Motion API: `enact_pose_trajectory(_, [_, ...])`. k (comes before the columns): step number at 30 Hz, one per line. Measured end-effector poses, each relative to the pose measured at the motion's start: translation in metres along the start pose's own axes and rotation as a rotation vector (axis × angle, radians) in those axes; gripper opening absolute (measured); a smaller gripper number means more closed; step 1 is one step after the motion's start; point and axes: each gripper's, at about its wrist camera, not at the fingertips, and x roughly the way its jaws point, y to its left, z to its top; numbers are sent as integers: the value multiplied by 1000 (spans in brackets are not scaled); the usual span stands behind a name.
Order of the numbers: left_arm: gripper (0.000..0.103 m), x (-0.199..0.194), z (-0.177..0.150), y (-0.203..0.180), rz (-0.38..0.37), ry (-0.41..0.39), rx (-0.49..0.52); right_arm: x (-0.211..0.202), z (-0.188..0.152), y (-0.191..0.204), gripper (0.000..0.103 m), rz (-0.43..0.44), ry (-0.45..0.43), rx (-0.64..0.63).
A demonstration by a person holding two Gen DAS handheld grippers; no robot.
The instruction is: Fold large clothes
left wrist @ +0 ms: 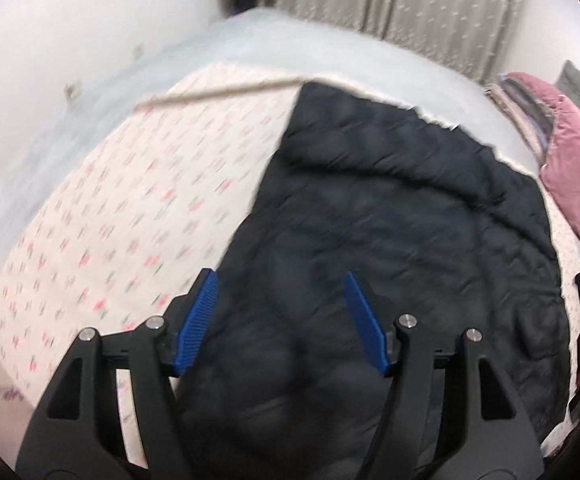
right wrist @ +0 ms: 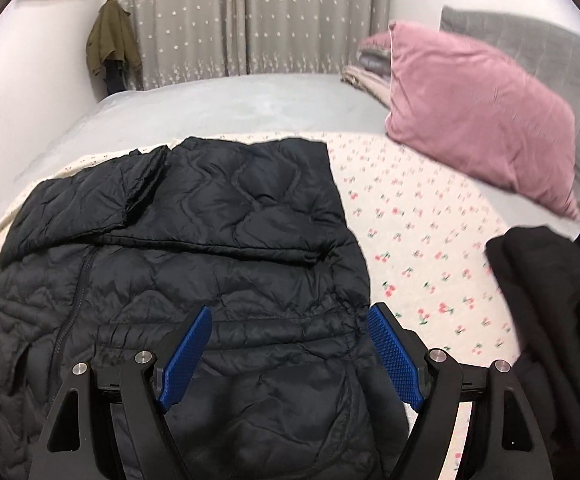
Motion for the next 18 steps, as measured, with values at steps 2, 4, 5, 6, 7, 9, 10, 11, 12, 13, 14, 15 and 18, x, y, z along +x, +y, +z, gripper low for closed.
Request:
enact_pose_trajectory(2, [67,4,-15,15,5,25,-21,-9,-1,5,81,-11,-23,-19])
enact_pose_trajectory(4, [67,10,-33,28,-3,58,-35,-20,-5,12,81,-38,-50,-51])
enact_pose_trajectory(5, [67,11,-40,33,-5,67,-40,-25,-9,15,81,-47,-63,-72])
enact_pose_trajectory(6, [67,15,-49,38,-10,87,-46,-30,-13,18,81,-50,-74,-93])
enact_pose_trajectory(7, [67,16,-56,42,-18,104,-48,-35,-17,19,81,-54,-80,-109])
enact_pose_trajectory(9, [67,21,-71,50,-32,133,-60,-44,-30,14,81,-65,-82,-103])
enact_pose_trajectory(10, [67,21,-77,54,-30,141,-65,-46,-34,11,81,-72,-80,-94])
enact_pose_trajectory(11, [67,21,-84,57,-50,184,-85,-50,-44,6,82,-90,-72,-80])
enact_pose_trajectory(12, [67,21,-86,59,-71,194,-98,-52,-52,4,82,-103,-64,-79])
enact_pose_trajectory(13, [67,19,-88,61,-87,196,-106,-54,-59,3,82,-108,-55,-84])
enact_pose_trajectory(14, [67,18,-90,60,-90,197,-98,-55,-67,2,82,-107,-42,-93])
enact_pose_trajectory(15, [67,17,-91,59,-91,200,-85,-56,-75,0,82,-104,-26,-99])
enact_pose_trajectory(18, [67,19,-94,56,-89,220,-64,-58,-97,-13,82,-74,36,-56])
